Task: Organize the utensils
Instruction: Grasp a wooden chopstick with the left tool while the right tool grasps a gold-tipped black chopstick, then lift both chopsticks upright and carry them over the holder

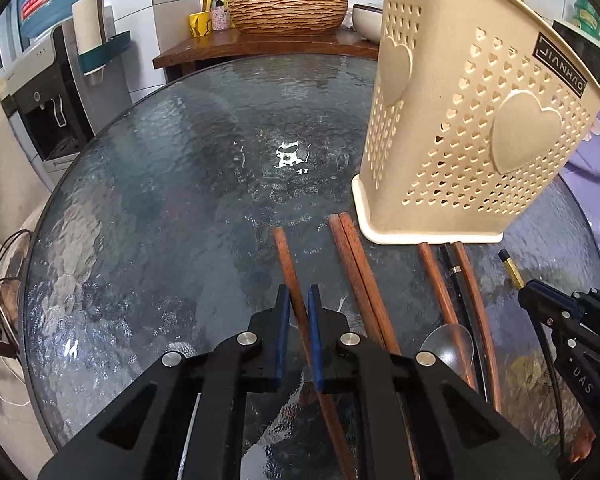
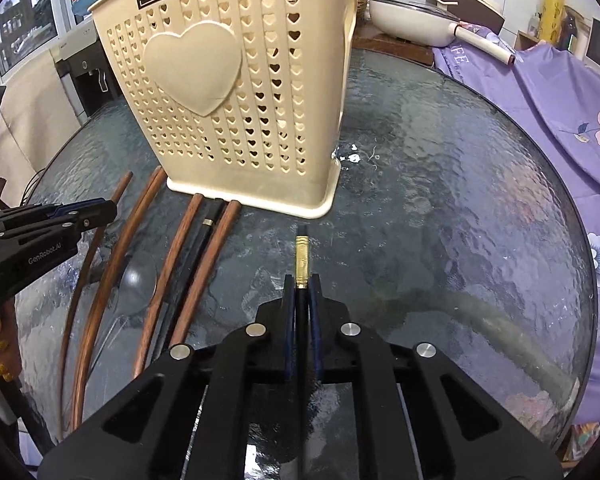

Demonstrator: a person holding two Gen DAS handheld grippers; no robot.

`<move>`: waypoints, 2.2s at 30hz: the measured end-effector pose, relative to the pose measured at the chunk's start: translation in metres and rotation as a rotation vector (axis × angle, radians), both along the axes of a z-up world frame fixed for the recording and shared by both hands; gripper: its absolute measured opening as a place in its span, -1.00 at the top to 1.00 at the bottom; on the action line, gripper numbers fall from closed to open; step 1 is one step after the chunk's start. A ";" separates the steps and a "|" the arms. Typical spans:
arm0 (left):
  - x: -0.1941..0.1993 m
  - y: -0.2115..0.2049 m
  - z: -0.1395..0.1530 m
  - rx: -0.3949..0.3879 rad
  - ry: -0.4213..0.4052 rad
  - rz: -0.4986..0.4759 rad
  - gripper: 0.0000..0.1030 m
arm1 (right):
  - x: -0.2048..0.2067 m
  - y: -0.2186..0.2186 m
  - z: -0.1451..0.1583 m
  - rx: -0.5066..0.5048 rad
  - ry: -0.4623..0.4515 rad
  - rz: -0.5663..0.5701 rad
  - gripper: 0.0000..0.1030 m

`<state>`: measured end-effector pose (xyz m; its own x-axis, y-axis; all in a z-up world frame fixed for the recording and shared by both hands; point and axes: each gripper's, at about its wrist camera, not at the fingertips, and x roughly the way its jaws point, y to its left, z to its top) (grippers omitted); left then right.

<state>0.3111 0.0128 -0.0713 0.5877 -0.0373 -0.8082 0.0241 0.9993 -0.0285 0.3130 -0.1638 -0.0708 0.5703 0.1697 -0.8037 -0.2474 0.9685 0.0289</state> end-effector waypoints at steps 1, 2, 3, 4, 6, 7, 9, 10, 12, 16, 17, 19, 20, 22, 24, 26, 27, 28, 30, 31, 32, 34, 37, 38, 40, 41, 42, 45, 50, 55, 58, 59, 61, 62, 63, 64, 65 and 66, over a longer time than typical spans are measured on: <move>-0.002 -0.001 0.000 0.007 -0.002 0.002 0.84 | 0.000 0.000 0.000 -0.004 -0.002 0.001 0.85; -0.002 -0.003 0.000 0.013 -0.003 0.003 0.85 | -0.001 0.000 0.000 -0.007 -0.004 0.003 0.85; -0.003 -0.005 -0.001 0.019 -0.004 0.004 0.85 | -0.001 0.001 0.000 -0.014 -0.007 0.007 0.85; -0.003 -0.006 0.000 0.027 -0.004 0.003 0.86 | -0.002 0.002 0.000 -0.018 -0.009 0.010 0.85; -0.004 -0.008 0.000 0.036 -0.003 0.002 0.87 | -0.001 0.001 0.000 -0.024 -0.010 0.014 0.85; -0.004 -0.009 0.000 0.034 -0.001 0.004 0.87 | -0.001 0.002 0.000 -0.025 -0.011 0.016 0.85; -0.003 -0.009 0.000 0.034 0.000 0.005 0.87 | -0.002 0.003 -0.001 -0.028 -0.012 0.022 0.85; -0.003 -0.010 0.000 0.038 0.000 0.005 0.87 | -0.002 0.004 -0.001 -0.030 -0.013 0.025 0.85; -0.003 -0.011 0.000 0.047 0.000 0.005 0.87 | -0.002 0.005 -0.001 -0.044 -0.015 0.038 0.85; 0.000 -0.012 0.001 0.046 -0.001 0.002 0.87 | -0.003 0.005 -0.001 -0.040 -0.017 0.048 0.85; 0.000 -0.012 0.001 0.047 -0.003 0.001 0.87 | -0.003 0.005 -0.001 -0.038 -0.018 0.051 0.85; 0.000 -0.013 0.001 0.042 -0.004 0.003 0.88 | -0.004 0.003 0.000 -0.027 -0.030 0.060 0.85; 0.000 -0.012 0.001 0.035 -0.002 0.008 0.88 | -0.005 0.002 0.002 -0.023 -0.036 0.061 0.85; -0.001 -0.009 0.003 0.019 -0.009 0.011 0.88 | -0.008 -0.001 0.007 0.000 -0.054 0.071 0.85; -0.004 -0.006 0.008 0.004 -0.024 0.017 0.88 | -0.013 -0.004 0.014 0.025 -0.075 0.086 0.85; -0.008 -0.003 0.014 -0.012 -0.041 0.017 0.88 | -0.017 -0.006 0.021 0.045 -0.094 0.092 0.85; -0.012 -0.002 0.020 -0.021 -0.058 0.016 0.88 | -0.021 -0.009 0.027 0.071 -0.107 0.097 0.85; -0.015 -0.001 0.027 -0.027 -0.074 0.014 0.88 | -0.023 -0.011 0.033 0.093 -0.116 0.102 0.85; -0.022 0.001 0.041 -0.044 -0.111 0.008 0.87 | -0.029 -0.016 0.046 0.128 -0.143 0.112 0.85; -0.026 0.002 0.050 -0.053 -0.131 0.005 0.88 | -0.031 -0.017 0.053 0.138 -0.160 0.117 0.85; -0.028 0.002 0.056 -0.059 -0.146 0.002 0.88 | -0.034 -0.019 0.060 0.150 -0.177 0.122 0.85; -0.037 0.003 0.074 -0.079 -0.189 -0.006 0.87 | -0.041 -0.024 0.077 0.182 -0.217 0.134 0.85; -0.051 0.005 0.100 -0.106 -0.250 -0.020 0.87 | -0.052 -0.031 0.103 0.222 -0.272 0.146 0.85; -0.056 0.005 0.107 -0.107 -0.271 -0.023 0.87 | -0.056 -0.034 0.112 0.237 -0.291 0.154 0.85; -0.064 0.006 0.121 -0.114 -0.306 -0.030 0.87 | -0.066 -0.038 0.128 0.250 -0.324 0.173 0.85; -0.068 0.005 0.125 -0.115 -0.318 -0.032 0.88 | -0.069 -0.039 0.133 0.252 -0.336 0.176 0.85; -0.073 0.006 0.131 -0.117 -0.334 -0.035 0.87 | -0.074 -0.041 0.140 0.256 -0.353 0.181 0.85; -0.085 0.006 0.146 -0.123 -0.369 -0.047 0.88 | -0.083 -0.045 0.155 0.281 -0.374 0.200 0.85; -0.102 0.009 0.164 -0.137 -0.417 -0.066 0.88 | -0.094 -0.049 0.169 0.309 -0.383 0.222 0.85; -0.112 0.011 0.178 -0.132 -0.455 -0.078 0.88 | -0.101 -0.050 0.180 0.316 -0.409 0.237 0.85; -0.113 0.011 0.182 -0.138 -0.461 -0.084 0.88 | -0.102 -0.046 0.186 0.307 -0.421 0.247 0.86; -0.112 0.010 0.184 -0.136 -0.462 -0.087 0.88 | -0.102 -0.046 0.187 0.308 -0.423 0.249 0.86; -0.113 0.008 0.184 -0.131 -0.465 -0.092 0.88 | -0.100 -0.045 0.190 0.311 -0.424 0.260 0.86; -0.113 0.007 0.185 -0.128 -0.467 -0.094 0.88 | -0.099 -0.044 0.192 0.308 -0.425 0.265 0.86; -0.113 0.007 0.185 -0.127 -0.467 -0.096 0.88 | -0.098 -0.044 0.193 0.303 -0.426 0.268 0.86; -0.113 0.006 0.186 -0.126 -0.466 -0.098 0.88 | -0.097 -0.043 0.194 0.298 -0.426 0.269 0.86; -0.114 0.006 0.186 -0.126 -0.467 -0.100 0.88 | -0.096 -0.044 0.195 0.300 -0.423 0.271 0.86; -0.114 0.005 0.188 -0.126 -0.467 -0.104 0.88 | -0.094 -0.044 0.196 0.305 -0.419 0.274 0.85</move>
<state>0.1971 0.0182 0.1163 0.8743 -0.1955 -0.4443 0.1627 0.9804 -0.1112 0.2187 -0.2074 0.1252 0.7313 0.5442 -0.4110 -0.5384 0.8307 0.1420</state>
